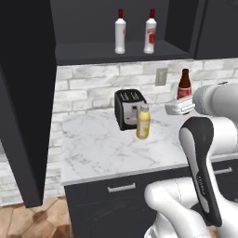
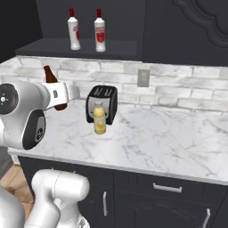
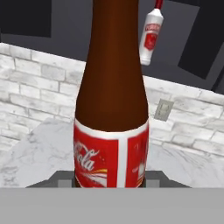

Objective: Sort all alcoholic drinks to one cabinet, and non-alcoholic drinks to the other.

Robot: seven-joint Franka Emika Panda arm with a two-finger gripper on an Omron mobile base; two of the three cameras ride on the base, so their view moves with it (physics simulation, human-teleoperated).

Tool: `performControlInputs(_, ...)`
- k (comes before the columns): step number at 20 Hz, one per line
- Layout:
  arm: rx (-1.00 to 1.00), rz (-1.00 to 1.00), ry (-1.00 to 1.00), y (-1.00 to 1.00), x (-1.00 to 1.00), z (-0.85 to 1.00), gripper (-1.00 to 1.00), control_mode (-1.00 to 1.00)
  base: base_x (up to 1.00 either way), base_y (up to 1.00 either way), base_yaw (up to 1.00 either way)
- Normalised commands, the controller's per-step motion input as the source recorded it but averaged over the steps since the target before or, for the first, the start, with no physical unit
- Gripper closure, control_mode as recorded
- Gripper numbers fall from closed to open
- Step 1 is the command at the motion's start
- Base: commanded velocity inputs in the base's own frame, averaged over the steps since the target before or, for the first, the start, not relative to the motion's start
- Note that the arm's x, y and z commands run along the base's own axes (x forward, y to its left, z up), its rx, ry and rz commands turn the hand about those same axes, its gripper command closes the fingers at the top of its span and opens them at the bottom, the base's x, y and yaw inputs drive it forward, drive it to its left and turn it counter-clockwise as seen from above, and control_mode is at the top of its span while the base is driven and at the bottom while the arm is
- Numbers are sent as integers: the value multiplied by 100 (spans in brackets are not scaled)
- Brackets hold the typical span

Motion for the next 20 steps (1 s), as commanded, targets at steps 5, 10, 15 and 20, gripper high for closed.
performControlInputs(5,0,0,0,0,0,0,100,100,-67,-24,-2)
performControlInputs(10,0,0,0,0,0,0,100,100,-38,-45,0)
performControlInputs(15,0,0,0,0,0,0,100,100,-16,-49,1)
performControlInputs(20,0,0,0,0,0,0,100,100,-6,-55,6)
